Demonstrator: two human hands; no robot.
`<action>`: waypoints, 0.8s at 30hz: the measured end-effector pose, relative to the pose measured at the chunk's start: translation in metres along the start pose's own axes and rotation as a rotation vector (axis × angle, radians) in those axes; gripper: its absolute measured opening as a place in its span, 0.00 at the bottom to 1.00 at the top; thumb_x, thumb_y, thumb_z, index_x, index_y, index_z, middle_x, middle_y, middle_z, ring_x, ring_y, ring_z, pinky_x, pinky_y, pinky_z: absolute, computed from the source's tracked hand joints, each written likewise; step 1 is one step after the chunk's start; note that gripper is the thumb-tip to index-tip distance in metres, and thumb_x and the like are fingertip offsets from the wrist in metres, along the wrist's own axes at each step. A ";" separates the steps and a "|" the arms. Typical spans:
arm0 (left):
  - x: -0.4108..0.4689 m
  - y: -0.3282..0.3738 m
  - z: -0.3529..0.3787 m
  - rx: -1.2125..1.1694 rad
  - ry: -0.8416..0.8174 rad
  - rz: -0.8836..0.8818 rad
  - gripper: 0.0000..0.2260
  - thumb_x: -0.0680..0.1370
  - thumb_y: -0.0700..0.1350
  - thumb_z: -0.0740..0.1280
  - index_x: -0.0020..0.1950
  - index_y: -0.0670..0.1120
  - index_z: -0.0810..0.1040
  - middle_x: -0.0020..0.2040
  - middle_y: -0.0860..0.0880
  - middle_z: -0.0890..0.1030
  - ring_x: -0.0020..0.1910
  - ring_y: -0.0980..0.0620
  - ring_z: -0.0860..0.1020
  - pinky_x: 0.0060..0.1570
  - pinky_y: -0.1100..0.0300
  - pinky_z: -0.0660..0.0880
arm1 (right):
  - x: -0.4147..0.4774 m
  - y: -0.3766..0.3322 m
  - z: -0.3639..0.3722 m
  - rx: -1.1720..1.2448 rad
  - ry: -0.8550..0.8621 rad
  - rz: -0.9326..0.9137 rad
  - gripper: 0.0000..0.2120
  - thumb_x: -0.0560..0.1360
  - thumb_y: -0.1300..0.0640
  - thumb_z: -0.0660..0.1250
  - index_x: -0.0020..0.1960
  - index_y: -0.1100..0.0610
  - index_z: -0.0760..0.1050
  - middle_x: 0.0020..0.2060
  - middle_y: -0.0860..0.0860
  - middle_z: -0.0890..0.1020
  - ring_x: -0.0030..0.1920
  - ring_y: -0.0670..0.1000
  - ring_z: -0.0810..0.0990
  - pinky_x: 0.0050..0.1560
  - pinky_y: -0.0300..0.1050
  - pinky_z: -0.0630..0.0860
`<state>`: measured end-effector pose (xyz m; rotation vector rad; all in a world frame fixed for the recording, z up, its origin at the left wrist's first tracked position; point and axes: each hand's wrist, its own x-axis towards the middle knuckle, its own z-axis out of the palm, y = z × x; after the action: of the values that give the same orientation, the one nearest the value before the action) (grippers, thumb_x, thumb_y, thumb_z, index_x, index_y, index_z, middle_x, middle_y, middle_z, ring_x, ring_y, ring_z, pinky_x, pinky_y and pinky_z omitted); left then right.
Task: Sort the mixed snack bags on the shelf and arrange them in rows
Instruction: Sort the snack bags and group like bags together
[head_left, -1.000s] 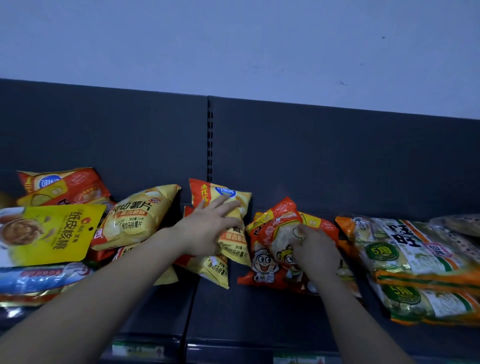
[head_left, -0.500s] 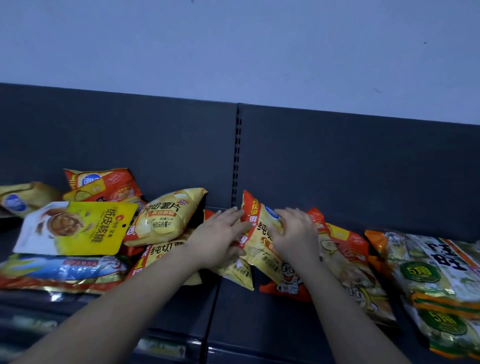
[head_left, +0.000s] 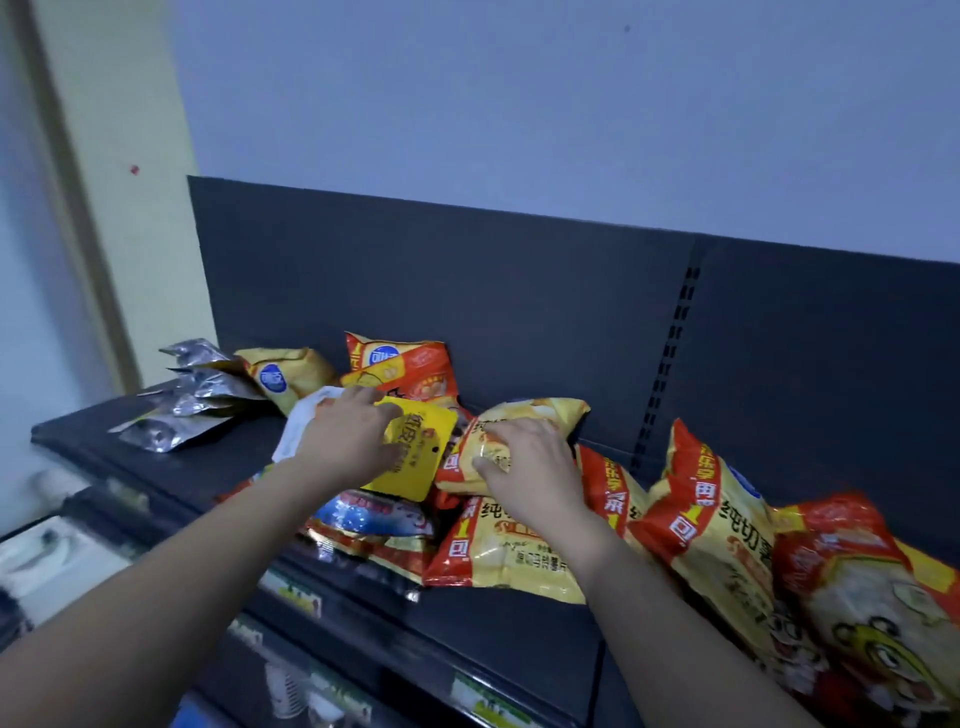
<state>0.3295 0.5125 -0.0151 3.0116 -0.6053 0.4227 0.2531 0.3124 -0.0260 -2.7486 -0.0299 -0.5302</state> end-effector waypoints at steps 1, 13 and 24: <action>0.001 -0.015 0.004 0.004 -0.023 -0.025 0.23 0.77 0.56 0.65 0.71 0.52 0.70 0.71 0.47 0.68 0.72 0.47 0.63 0.63 0.53 0.67 | 0.007 -0.008 0.007 -0.014 -0.013 -0.012 0.23 0.77 0.44 0.64 0.70 0.50 0.72 0.66 0.49 0.75 0.68 0.53 0.67 0.69 0.48 0.63; 0.035 -0.123 0.039 -0.070 -0.268 -0.058 0.34 0.74 0.59 0.67 0.76 0.51 0.58 0.70 0.44 0.64 0.68 0.41 0.66 0.63 0.48 0.69 | 0.077 -0.059 0.085 -0.202 -0.327 0.113 0.34 0.75 0.39 0.64 0.76 0.52 0.60 0.73 0.58 0.64 0.74 0.60 0.61 0.72 0.53 0.62; 0.060 -0.158 0.053 -0.785 -0.250 -0.172 0.39 0.71 0.54 0.74 0.75 0.46 0.58 0.68 0.45 0.73 0.62 0.46 0.74 0.55 0.54 0.73 | 0.113 -0.086 0.090 0.824 0.030 0.765 0.33 0.71 0.65 0.74 0.71 0.57 0.63 0.55 0.54 0.76 0.53 0.58 0.78 0.54 0.56 0.77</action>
<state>0.4568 0.6310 -0.0471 2.3316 -0.3875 -0.1776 0.3830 0.4184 -0.0358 -1.7529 0.6322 -0.2465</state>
